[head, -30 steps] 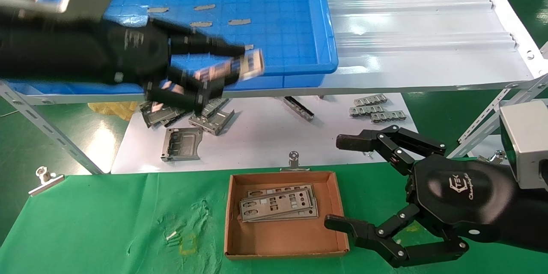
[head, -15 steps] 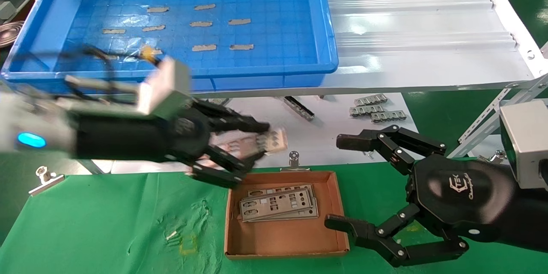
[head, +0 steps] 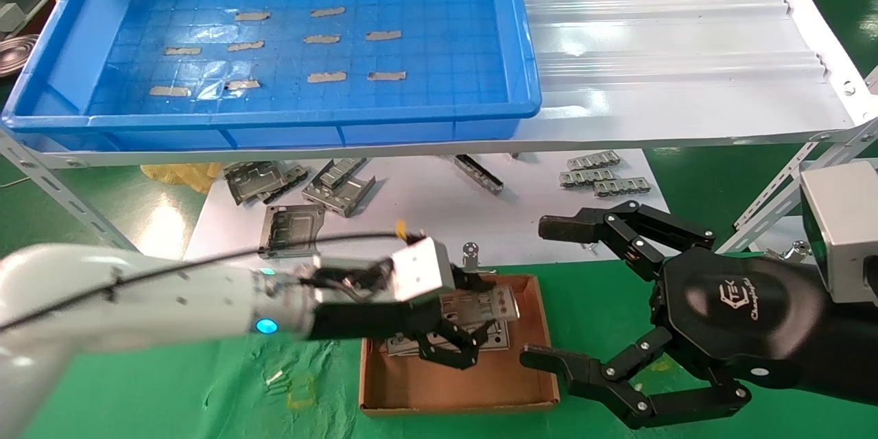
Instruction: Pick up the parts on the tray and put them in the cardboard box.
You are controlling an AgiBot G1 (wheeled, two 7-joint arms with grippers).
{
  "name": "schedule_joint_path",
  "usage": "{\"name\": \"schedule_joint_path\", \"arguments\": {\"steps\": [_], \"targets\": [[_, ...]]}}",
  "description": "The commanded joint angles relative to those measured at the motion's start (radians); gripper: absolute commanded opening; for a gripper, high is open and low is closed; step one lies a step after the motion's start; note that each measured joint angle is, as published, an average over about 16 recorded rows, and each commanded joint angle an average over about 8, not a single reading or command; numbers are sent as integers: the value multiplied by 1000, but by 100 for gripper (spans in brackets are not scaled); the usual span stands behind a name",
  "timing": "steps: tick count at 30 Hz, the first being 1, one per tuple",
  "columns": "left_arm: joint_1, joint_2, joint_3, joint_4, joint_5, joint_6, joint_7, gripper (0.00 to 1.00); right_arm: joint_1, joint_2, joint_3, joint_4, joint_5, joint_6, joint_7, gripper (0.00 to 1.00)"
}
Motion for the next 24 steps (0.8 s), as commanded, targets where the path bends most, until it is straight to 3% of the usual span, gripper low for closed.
{"name": "schedule_joint_path", "arguments": {"steps": [1,8,10,15,17,18,24], "targets": [[21,22,12,9,27,-34,25,0,0,0,0,0,0,0,0,100],[55,74,30,48,88,-128,118,1,0,0,0,0,0,0,0,100],[57,82,30,58,99,-148,134,15,0,0,0,0,0,0,0,100],[52,91,34,89,111,-160,140,77,0,0,0,0,0,0,0,100],[48,93,35,103,111,-155,134,96,0,0,0,0,0,0,0,100],[45,94,36,110,111,-152,131,100,0,0,0,0,0,0,0,100],[33,102,35,144,103,-139,123,100,0,0,0,0,0,0,0,100]]}}
